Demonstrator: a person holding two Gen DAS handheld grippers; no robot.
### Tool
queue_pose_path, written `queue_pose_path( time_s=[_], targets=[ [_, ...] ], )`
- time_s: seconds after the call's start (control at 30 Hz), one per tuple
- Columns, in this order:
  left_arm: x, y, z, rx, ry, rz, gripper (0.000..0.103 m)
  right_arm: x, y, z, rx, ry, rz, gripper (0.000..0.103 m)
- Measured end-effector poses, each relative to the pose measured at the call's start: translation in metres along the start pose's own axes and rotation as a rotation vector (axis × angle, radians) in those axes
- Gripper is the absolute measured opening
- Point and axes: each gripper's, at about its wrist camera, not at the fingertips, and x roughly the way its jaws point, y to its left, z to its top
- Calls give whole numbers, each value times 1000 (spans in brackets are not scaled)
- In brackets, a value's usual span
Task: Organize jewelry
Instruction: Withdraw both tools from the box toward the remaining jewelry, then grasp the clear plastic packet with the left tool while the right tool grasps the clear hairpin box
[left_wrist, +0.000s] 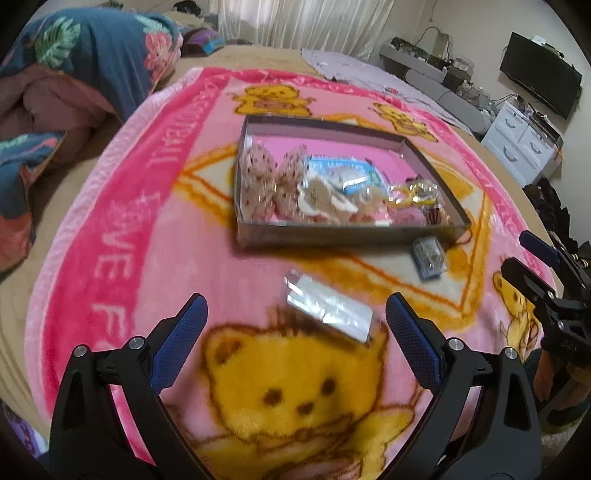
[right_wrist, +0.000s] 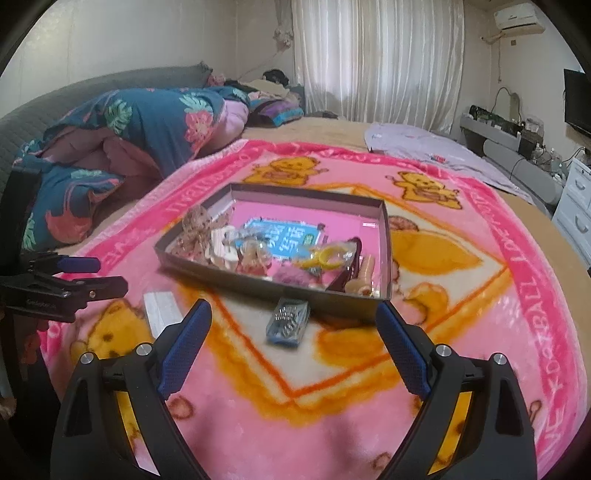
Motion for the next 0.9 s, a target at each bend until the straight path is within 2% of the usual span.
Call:
queue_pose_path(
  time_s=[0.1,0.2,0.33,0.43,0.53,0.6,0.63,0.7,0.73,0.8,0.87,0.9],
  targets=[
    [9,3,-8,-24,42,-36,90,12,-4,-4,18,45,7,90],
    [21,7,-15,-66,97,-102,90,27,-8,-10,31,96,12,90],
    [32,3,-20,-91,123,-148,90,45,-10,-17,42,151,26,90],
    [38,-4,-21,-86,126,-168,85,58,-12,-19,64,191,55,89],
    [44,-7,-18,-91,126,-191,75,72,-12,-19,88,224,75,85],
    [49,-8,-16,-105,135,-211,65,82,-13,-19,112,241,82,81],
    [51,-8,-15,-107,138,-212,63,85,-14,-18,119,245,82,80],
    [56,-10,-13,-108,139,-198,53,94,-15,-15,130,253,65,74],
    [57,-10,-12,-108,140,-197,49,96,-15,-14,135,253,63,70],
    [60,-11,-12,-105,143,-190,31,102,-14,-14,133,261,61,61],
    [60,-13,-12,-92,141,-183,28,105,-13,-15,118,267,57,48],
    [58,-16,-12,-73,133,-170,27,104,-11,-15,105,269,51,45]
  ],
)
